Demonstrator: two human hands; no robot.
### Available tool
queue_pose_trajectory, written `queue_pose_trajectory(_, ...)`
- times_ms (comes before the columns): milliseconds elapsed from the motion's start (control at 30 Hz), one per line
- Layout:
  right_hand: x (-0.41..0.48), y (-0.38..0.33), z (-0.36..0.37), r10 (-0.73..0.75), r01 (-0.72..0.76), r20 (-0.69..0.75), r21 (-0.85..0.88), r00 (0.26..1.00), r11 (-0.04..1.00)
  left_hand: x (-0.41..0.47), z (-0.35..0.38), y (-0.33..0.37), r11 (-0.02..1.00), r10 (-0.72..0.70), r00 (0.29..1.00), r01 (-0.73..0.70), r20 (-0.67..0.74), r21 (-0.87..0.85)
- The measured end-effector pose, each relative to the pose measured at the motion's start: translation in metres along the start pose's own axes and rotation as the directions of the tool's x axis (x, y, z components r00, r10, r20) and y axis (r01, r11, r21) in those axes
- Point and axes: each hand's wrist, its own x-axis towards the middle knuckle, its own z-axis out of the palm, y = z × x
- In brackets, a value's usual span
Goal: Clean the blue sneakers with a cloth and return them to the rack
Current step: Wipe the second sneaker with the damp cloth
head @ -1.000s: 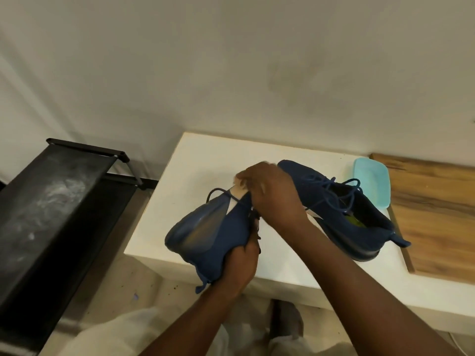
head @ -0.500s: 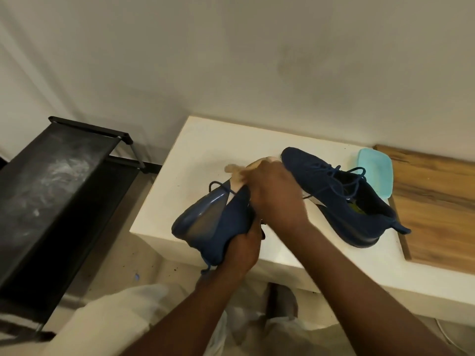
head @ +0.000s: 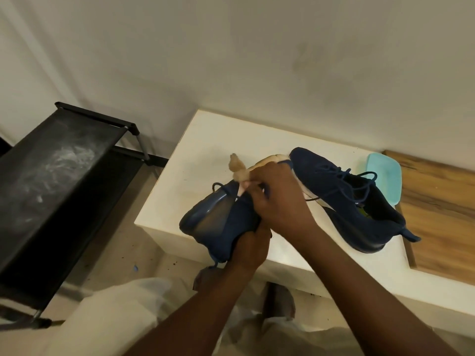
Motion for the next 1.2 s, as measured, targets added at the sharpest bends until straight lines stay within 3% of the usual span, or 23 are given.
queue_pose_trajectory(67, 0.003, 0.003, -0.013, 0.243, -0.22, -0.047, 0.282, 0.969, 0.934, -0.004, 0.018, -0.003, 0.936, -0.275, 0.955, 0.293, 0.115, -0.196)
queue_pose_trajectory(133, 0.005, 0.006, -0.025, 0.471, -0.388, 0.035, 0.622, 0.881, 0.68, 0.0, 0.023, -0.003, 0.865, -0.42, 0.906, 0.418, 0.055, -0.278)
queue_pose_trajectory(233, 0.009, 0.011, -0.035, 0.532, -0.388, 0.207, 0.886, 0.821, 0.254, -0.001, 0.021, 0.011, 0.833, -0.473, 0.88, 0.461, 0.038, -0.305)
queue_pose_trajectory(333, 0.015, 0.013, -0.038, 0.521, -0.301, 0.197, 0.946, 0.831, 0.122, 0.0, 0.025, 0.008, 0.841, -0.472, 0.881, 0.447, -0.01, -0.304)
queue_pose_trajectory(433, 0.021, 0.019, -0.037, 0.487, -0.263, 0.139, 0.945, 0.862, 0.196, 0.0, 0.024, 0.009, 0.851, -0.477, 0.877, 0.445, -0.056, -0.279)
queue_pose_trajectory(467, 0.02, 0.022, -0.035, 0.457, -0.265, 0.091, 0.905, 0.885, 0.333, 0.001, 0.023, 0.009, 0.862, -0.463, 0.884, 0.433, -0.064, -0.265)
queue_pose_trajectory(500, 0.018, 0.027, -0.033, 0.407, -0.255, 0.005, 0.787, 0.914, 0.562, 0.0, 0.024, 0.008, 0.864, -0.458, 0.887, 0.432, -0.052, -0.258)
queue_pose_trajectory(533, 0.014, 0.032, -0.03, 0.314, -0.221, -0.076, 0.558, 0.946, 0.8, 0.0, 0.024, 0.009, 0.87, -0.447, 0.893, 0.421, -0.05, -0.255)
queue_pose_trajectory(567, 0.009, 0.037, -0.025, 0.196, -0.158, -0.106, 0.292, 0.975, 0.943, -0.001, 0.022, 0.01, 0.863, -0.447, 0.893, 0.418, -0.042, -0.284)
queue_pose_trajectory(600, 0.005, 0.041, -0.022, 0.096, -0.088, -0.095, 0.09, 0.991, 0.992, 0.0, 0.022, 0.011, 0.85, -0.443, 0.897, 0.413, -0.018, -0.326)
queue_pose_trajectory(700, -0.001, 0.042, -0.02, -0.004, 0.008, 0.024, -0.147, 1.0, 0.989, -0.002, 0.018, 0.014, 0.853, -0.453, 0.891, 0.447, 0.043, -0.271)
queue_pose_trajectory(767, -0.001, 0.036, -0.021, -0.046, 0.057, 0.05, -0.226, 0.998, 0.972, -0.002, 0.02, 0.005, 0.935, -0.336, 0.94, 0.341, 0.066, -0.093)
queue_pose_trajectory(800, -0.001, 0.03, -0.021, -0.07, 0.081, 0.057, -0.216, 0.996, 0.973, -0.001, 0.021, -0.001, 0.98, -0.197, 0.978, 0.193, 0.069, 0.052)
queue_pose_trajectory(867, -0.003, 0.016, -0.014, -0.135, 0.149, 0.089, -0.182, 0.987, 0.972, 0.001, 0.016, 0.002, 0.988, -0.134, 0.989, 0.139, 0.069, -0.066)
queue_pose_trajectory(900, -0.005, 0.01, -0.008, -0.166, 0.182, 0.101, -0.177, 0.981, 0.967, 0.0, 0.012, 0.013, 0.965, -0.183, 0.969, 0.209, 0.164, -0.158)
queue_pose_trajectory(933, -0.006, 0.003, -0.003, -0.17, 0.189, 0.122, -0.163, 0.978, 0.968, -0.008, 0.015, 0.008, 0.998, -0.06, 0.98, 0.064, 0.188, -0.016)
queue_pose_trajectory(1000, -0.003, -0.004, 0.003, -0.132, 0.151, 0.16, -0.112, 0.978, 0.982, -0.008, 0.019, -0.004, 0.99, 0.125, 0.99, -0.129, 0.069, 0.051)
queue_pose_trajectory(1033, 0.0, -0.003, 0.005, -0.113, 0.13, 0.159, -0.097, 0.981, 0.987, -0.011, 0.015, 0.001, 0.989, 0.117, 0.992, -0.121, 0.042, 0.086)
queue_pose_trajectory(1067, 0.004, -0.003, 0.004, -0.094, 0.11, 0.153, -0.101, 0.984, 0.989, -0.012, 0.011, 0.002, 0.999, -0.023, 0.995, 0.019, 0.092, 0.043)
queue_pose_trajectory(1100, 0.008, 0.0, 0.004, -0.081, 0.096, 0.132, -0.115, 0.988, 0.989, -0.011, 0.013, -0.002, 0.99, -0.142, 0.961, 0.136, 0.236, 0.042)
queue_pose_trajectory(1133, 0.013, 0.004, 0.002, -0.051, 0.067, 0.112, -0.142, 0.992, 0.988, 0.005, 0.011, -0.009, 0.995, 0.009, 0.988, -0.025, 0.154, 0.1)
queue_pose_trajectory(1167, 0.019, 0.01, -0.002, -0.017, 0.03, 0.07, -0.18, 0.997, 0.983, 0.003, 0.018, -0.007, 0.977, -0.002, 1.0, -0.002, 0.018, 0.211)
queue_pose_trajectory(1200, 0.025, 0.017, -0.007, 0.03, -0.025, 0.021, -0.223, 0.999, 0.975, 0.0, 0.028, -0.004, 0.982, -0.052, 0.999, 0.049, 0.013, 0.185)
